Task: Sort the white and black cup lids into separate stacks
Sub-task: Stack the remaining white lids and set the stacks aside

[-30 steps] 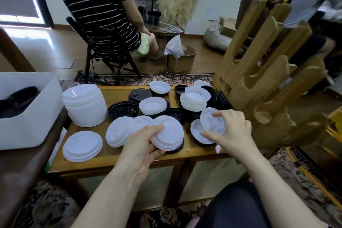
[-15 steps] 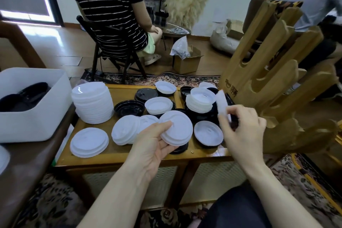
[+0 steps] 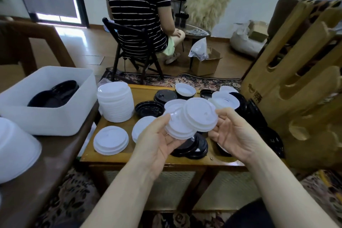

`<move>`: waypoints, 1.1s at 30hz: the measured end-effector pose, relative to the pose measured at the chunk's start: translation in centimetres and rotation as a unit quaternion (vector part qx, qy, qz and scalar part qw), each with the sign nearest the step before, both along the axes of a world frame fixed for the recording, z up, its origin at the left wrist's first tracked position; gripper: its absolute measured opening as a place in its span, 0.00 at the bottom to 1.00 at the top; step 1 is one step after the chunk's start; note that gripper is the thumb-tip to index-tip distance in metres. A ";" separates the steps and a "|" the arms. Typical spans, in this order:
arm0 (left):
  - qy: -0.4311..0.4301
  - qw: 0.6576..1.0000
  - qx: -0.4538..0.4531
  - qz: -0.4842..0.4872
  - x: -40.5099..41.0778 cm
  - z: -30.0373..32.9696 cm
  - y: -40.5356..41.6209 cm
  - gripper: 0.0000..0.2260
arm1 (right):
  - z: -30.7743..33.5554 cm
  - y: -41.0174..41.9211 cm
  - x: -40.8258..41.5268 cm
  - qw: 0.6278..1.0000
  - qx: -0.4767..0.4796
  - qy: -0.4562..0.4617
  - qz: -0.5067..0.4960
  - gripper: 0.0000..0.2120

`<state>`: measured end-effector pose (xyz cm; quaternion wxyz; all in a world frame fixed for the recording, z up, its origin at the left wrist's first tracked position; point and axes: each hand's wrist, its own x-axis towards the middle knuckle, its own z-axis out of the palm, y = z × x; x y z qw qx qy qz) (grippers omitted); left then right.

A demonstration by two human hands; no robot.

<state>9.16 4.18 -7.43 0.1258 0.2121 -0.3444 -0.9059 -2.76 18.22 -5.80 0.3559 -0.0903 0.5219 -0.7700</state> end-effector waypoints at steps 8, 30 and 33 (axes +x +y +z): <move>-0.017 0.999 -0.040 -0.019 -0.5 -0.3 0.9 0.12 | -0.5 1.3 -0.7 0.993 0.065 0.096 -0.026 0.16; 0.002 0.999 -0.035 -0.038 -0.7 0.3 2.0 0.10 | -0.9 0.9 0.9 0.952 0.165 0.256 -0.020 0.10; -0.005 0.999 -0.033 -0.026 -0.8 0.2 2.0 0.11 | -0.9 1.1 0.8 0.972 0.116 0.202 0.006 0.12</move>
